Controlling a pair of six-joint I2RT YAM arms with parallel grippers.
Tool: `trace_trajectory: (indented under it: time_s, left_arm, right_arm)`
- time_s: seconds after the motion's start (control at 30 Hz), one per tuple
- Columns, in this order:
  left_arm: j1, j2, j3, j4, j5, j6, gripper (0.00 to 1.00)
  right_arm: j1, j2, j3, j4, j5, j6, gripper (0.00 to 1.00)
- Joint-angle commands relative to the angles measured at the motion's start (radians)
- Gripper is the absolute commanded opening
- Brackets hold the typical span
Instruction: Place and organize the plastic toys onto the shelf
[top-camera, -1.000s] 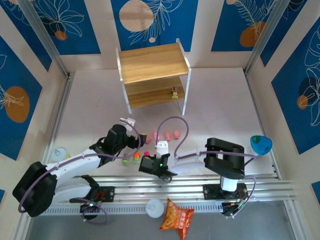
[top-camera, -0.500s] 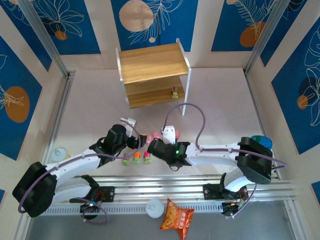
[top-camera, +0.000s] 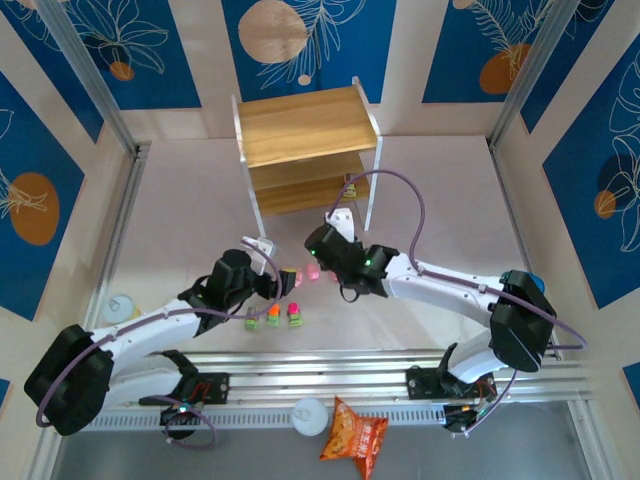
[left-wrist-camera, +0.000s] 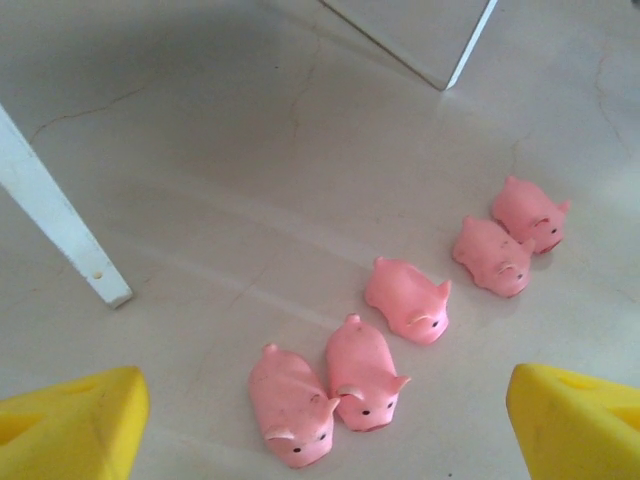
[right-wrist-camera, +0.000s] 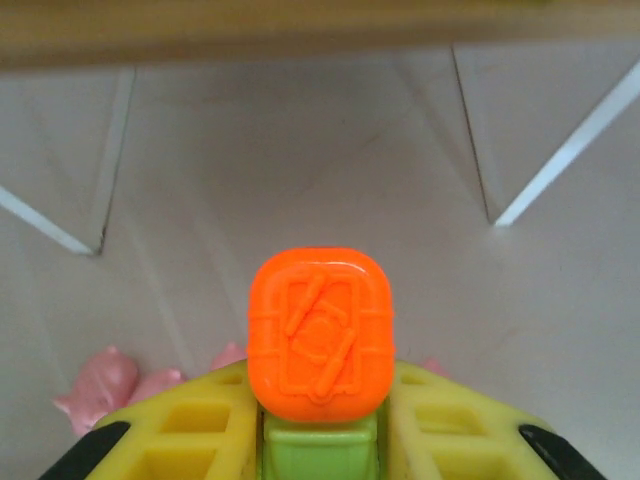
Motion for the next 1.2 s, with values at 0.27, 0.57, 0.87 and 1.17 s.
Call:
trace_trajectory:
  time_s: [0.27,0.57,0.87,1.17]
  left_arm:
    - [0.01,-0.038,-0.032,0.083,0.105,0.009,0.92]
    - [0.01,-0.032,-0.034,0.095,0.111,0.009,0.92]
    - [0.01,-0.03,-0.034,0.096,0.108,0.008,0.93]
    - [0.011,-0.029,-0.031,0.092,0.099,0.015,0.93]
  right_arm:
    - [-0.133,0.089,0.175,0.004,-0.103,-0.158,0.21]
    - [-0.189,0.162,0.276,0.005,-0.133,-0.206,0.21]
    - [-0.222,0.217,0.335,0.019,-0.143,-0.225,0.21]
    - [-0.239,0.273,0.384,0.043,-0.129,-0.231,0.22]
